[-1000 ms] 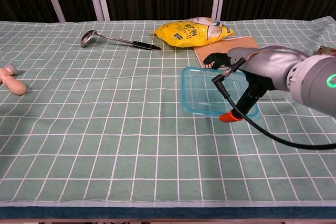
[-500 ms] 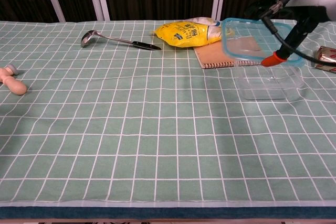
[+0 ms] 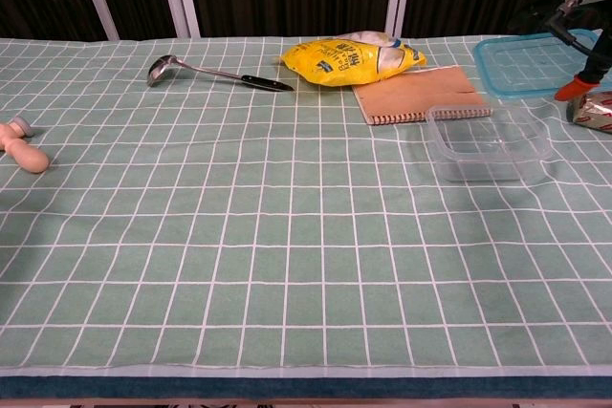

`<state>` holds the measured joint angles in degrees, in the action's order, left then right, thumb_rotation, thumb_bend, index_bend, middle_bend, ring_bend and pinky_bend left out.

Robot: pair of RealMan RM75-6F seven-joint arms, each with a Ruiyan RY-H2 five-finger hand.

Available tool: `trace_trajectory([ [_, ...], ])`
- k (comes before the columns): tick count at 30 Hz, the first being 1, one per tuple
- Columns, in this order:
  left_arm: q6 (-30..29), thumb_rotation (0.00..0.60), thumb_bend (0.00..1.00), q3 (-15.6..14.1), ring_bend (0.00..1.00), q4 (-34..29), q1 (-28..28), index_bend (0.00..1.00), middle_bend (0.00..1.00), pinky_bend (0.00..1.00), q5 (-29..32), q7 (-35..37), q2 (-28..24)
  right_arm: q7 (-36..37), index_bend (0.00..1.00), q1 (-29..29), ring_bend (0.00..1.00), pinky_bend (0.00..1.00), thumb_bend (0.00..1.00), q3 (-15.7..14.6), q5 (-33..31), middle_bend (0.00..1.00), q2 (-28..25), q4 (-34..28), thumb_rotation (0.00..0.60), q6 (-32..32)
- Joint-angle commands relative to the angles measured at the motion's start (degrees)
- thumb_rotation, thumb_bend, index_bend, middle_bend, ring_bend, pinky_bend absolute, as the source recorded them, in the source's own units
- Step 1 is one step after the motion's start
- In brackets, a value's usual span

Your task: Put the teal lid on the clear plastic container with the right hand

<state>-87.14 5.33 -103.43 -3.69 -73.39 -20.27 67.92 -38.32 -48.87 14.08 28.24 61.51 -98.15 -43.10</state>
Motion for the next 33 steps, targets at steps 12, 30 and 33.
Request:
trace_trajectory([
  [12, 0.93, 0.6, 0.36, 0.41, 0.0, 0.39, -0.46, 0.14, 0.0, 0.0, 1.75, -0.75, 0.28, 9.54, 0.0, -2.44, 0.05, 0.0, 0.32, -3.38, 4.68, 0.44, 2.91, 7.36, 0.6, 6.43],
  [30, 0.24, 0.6, 0.36, 0.56, 0.0, 0.23, -0.4, 0.14, 0.0, 0.0, 2.0, -1.44, 0.38, 16.69, 0.0, -2.71, 0.02, 0.0, 0.32, -5.89, 10.95, 0.44, 6.52, 9.18, 0.6, 6.64],
  [33, 0.11, 0.6, 0.36, 0.53, 0.0, 0.24, -0.38, 0.14, 0.0, 0.0, 1.86, -1.45, 0.44, 17.55, 0.0, -2.82, 0.01, 0.0, 0.32, -6.31, 11.62, 0.44, 7.31, 9.92, 0.6, 6.88],
])
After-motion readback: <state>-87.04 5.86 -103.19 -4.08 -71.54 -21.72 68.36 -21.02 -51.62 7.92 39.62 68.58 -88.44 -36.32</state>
